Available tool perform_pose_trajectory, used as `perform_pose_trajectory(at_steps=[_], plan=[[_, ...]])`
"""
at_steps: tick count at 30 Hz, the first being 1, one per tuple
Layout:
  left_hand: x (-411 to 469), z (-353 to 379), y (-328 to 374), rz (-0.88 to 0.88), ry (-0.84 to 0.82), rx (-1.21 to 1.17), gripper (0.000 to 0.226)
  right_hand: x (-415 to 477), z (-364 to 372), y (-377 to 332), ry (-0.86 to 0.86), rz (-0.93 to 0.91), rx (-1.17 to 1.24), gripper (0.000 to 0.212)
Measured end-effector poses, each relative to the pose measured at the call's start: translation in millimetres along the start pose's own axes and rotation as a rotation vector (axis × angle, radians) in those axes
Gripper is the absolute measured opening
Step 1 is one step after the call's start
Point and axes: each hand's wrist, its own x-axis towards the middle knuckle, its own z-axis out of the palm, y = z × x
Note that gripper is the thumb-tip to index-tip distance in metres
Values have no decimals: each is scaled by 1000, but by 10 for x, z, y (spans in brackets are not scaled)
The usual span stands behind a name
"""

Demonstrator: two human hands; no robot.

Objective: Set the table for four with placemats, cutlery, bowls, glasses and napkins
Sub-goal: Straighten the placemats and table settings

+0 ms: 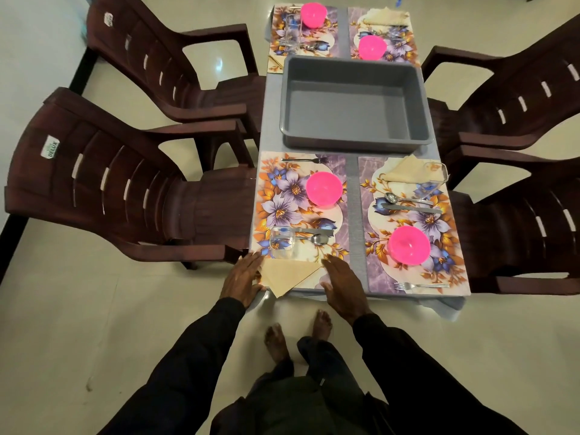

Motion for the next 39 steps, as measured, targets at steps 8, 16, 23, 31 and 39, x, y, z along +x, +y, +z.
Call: perform_pose_trajectory(at_steps=[8, 16, 23, 31, 39], plan=[[-103, -166, 150, -80, 24, -72, 76, 248, 151, -384, 23, -117, -9, 29], [53, -433, 168, -88, 11, -127, 82, 394, -151, -276, 178, 11, 49, 28], [350, -706, 99, -55, 59, -123, 71, 725, -578, -149, 268, 104, 49, 25], [1085, -950, 149, -19, 96, -31, 57, 1436, -793, 162, 230, 175, 174, 58], [1917, -1034, 376, 2, 2, -3, 47, 1962, -922, 435, 55, 131, 355, 84]])
